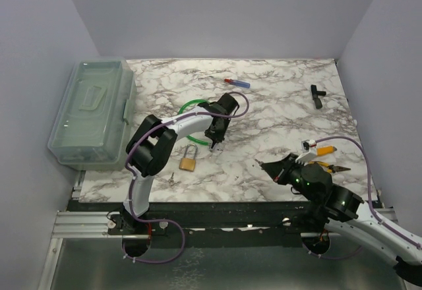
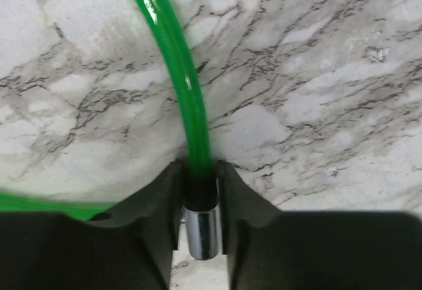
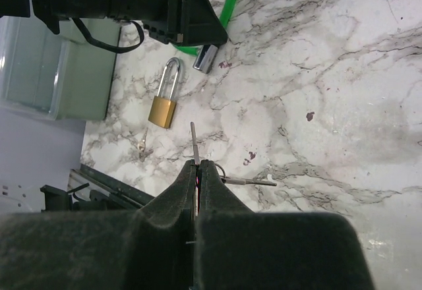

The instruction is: Unlock with the key

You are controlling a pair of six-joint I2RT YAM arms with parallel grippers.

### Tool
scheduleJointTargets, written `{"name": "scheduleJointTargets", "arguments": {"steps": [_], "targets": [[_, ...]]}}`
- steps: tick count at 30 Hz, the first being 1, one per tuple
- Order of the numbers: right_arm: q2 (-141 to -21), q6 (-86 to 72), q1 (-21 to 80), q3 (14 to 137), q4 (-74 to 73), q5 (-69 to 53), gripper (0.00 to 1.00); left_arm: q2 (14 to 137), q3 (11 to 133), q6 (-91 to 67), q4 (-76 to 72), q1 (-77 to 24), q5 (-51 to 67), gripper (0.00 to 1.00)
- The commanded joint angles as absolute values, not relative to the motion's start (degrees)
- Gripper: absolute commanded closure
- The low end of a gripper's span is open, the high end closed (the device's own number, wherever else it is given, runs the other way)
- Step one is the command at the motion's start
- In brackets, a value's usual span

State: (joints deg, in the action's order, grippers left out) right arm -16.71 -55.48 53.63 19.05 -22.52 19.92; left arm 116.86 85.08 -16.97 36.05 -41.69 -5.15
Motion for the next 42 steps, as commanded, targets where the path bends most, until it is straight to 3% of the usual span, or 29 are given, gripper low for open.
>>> {"name": "scheduleJointTargets", "arguments": {"steps": [1, 3, 4, 20, 30, 42], "targets": [[-15.29, -55.15, 53.84, 20.53, -24.93, 22.16, 1.00, 118.84, 85.08, -19.82, 36.32, -41.43, -2.95, 0.83], [-15.00, -55.11, 53.86, 20.80, -25.61, 22.63, 1.00, 118.93, 84.68, -20.86, 36.34, -41.19, -1.81, 0.98], [-14.92, -55.11, 53.86, 20.95, -25.84, 22.91, 1.00, 118.92, 84.52, -21.21, 36.37, -41.20, -1.36, 1.00], [-17.70, -65.03, 53.83, 18.20, -23.14, 27.63, 1.00, 112.39, 88.16, -43.50, 33.36, -35.25, 6.13, 1.00], [-27.32, -72.62, 53.85, 13.52, -7.49, 31.57, 1.00, 111.67, 89.52, -49.10, 27.54, -34.50, 12.19, 1.00], [-49.44, -69.46, 53.82, 13.46, 21.93, 35.90, 1.00, 107.93, 85.08, -57.56, 18.18, -30.75, 20.68, 1.00]]}}
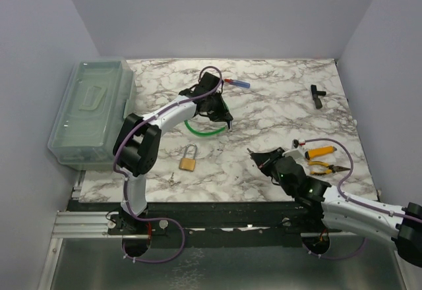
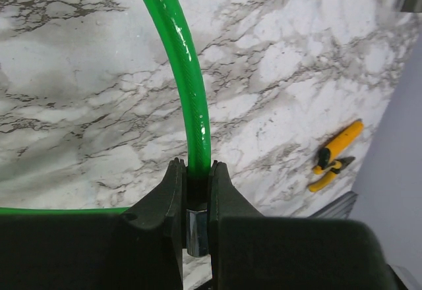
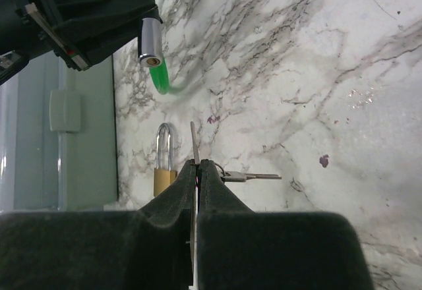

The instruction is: Unlock with the key

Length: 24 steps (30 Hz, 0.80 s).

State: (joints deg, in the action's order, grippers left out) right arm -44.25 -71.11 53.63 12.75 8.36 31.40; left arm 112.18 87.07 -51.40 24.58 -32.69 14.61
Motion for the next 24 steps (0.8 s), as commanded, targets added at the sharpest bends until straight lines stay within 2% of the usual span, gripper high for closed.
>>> {"name": "scheduleJointTargets", "arguments": {"steps": [1, 9, 20, 24], "targets": [[-51.32, -68.63, 53.85, 13.43, 24.45, 36.04, 1.00, 107.73, 84.41, -59.09, 18.12, -30.23, 21.02, 1.00], [-64.90, -57.66, 53.80, 12.30, 52.94, 38.20, 1.00, 104.74, 81.15, -62.13, 17.57, -28.13, 23.11, 1.00], [-78.26, -45.75, 53.79, 16.56, 69.45, 37.26, 0.99, 103.50, 79.77, -62.93, 17.05, -27.51, 25.06, 1.00], [-80.33, -43.14, 53.79, 18.23, 69.52, 36.88, 1.00, 103.53, 79.63, -63.27, 16.90, -27.51, 25.58, 1.00]]}}
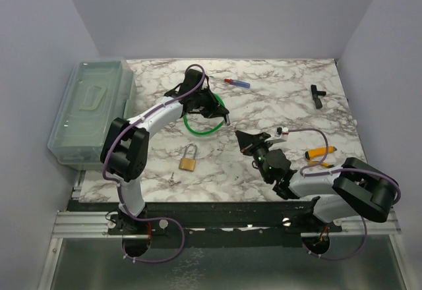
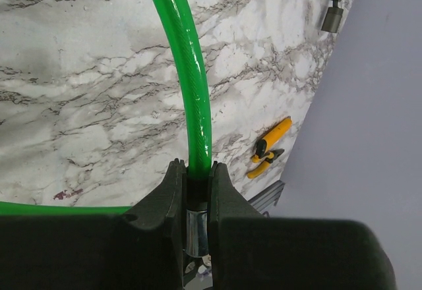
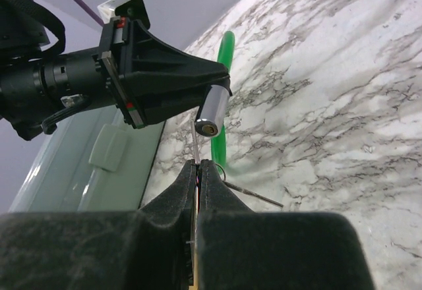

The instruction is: Unlock with the key

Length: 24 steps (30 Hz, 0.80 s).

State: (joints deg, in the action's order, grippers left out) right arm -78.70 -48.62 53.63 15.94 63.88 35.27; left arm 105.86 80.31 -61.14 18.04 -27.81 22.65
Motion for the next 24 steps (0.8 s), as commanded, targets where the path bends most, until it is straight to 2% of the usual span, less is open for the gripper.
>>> {"name": "scheduleJointTargets", "arguments": {"steps": [1, 19, 24], "targets": [[-80.60, -43.09, 53.79, 18.60, 69.07, 36.80, 1.00, 103.55, 79.63, -63.30, 16.88, -27.51, 25.70, 1.00], [-84.14, -52.28, 53.79, 20.98, 59.31, 35.84, 1.00, 103.36, 78.52, -63.77, 16.14, -26.21, 25.30, 1.00], [-85.05, -52.14, 53.79, 20.63, 61.32, 35.46, 1.00, 103.83, 78.08, -64.07, 15.50, -25.94, 25.84, 1.00]]}}
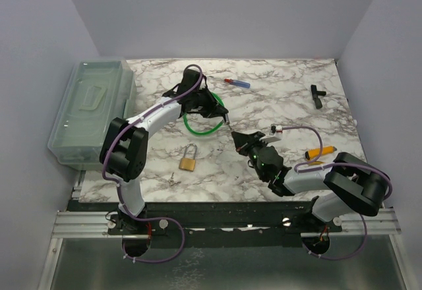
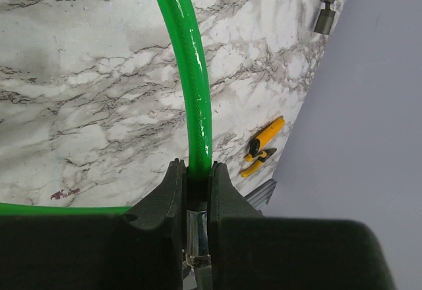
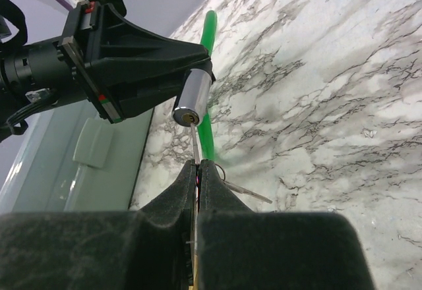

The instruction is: Unlock with the key

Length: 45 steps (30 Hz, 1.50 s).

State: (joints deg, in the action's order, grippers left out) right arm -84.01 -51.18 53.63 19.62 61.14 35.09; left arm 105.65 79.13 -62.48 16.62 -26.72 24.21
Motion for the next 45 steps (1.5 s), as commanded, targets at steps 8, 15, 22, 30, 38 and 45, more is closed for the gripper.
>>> {"name": "scheduleJointTargets", "arguments": {"steps": [8, 15, 22, 30, 38, 45], "targets": [[-86.37, -51.50, 53.79, 21.21, 62.29, 36.06, 1.00, 104.67, 77.79, -64.18, 14.82, -25.98, 26.65, 1.00], [-86.30, -50.42, 53.79, 20.56, 64.96, 35.86, 1.00, 104.85, 77.54, -64.07, 14.59, -25.93, 26.19, 1.00], [-85.86, -49.60, 53.79, 20.56, 65.30, 36.48, 1.00, 105.03, 77.56, -63.56, 14.42, -25.93, 25.96, 1.00], [-86.19, -50.67, 53.83, 20.55, 65.24, 37.18, 1.00, 105.37, 77.47, -63.79, 14.15, -25.94, 26.55, 1.00], [-87.01, -50.80, 53.36, 20.61, 66.43, 37.95, 1.00, 105.47, 76.90, -64.79, 13.50, -25.99, 27.31, 1.00], [-88.50, -51.34, 52.93, 20.99, 67.17, 37.73, 1.00, 105.47, 76.65, -65.10, 13.10, -25.96, 27.56, 1.00]]}}
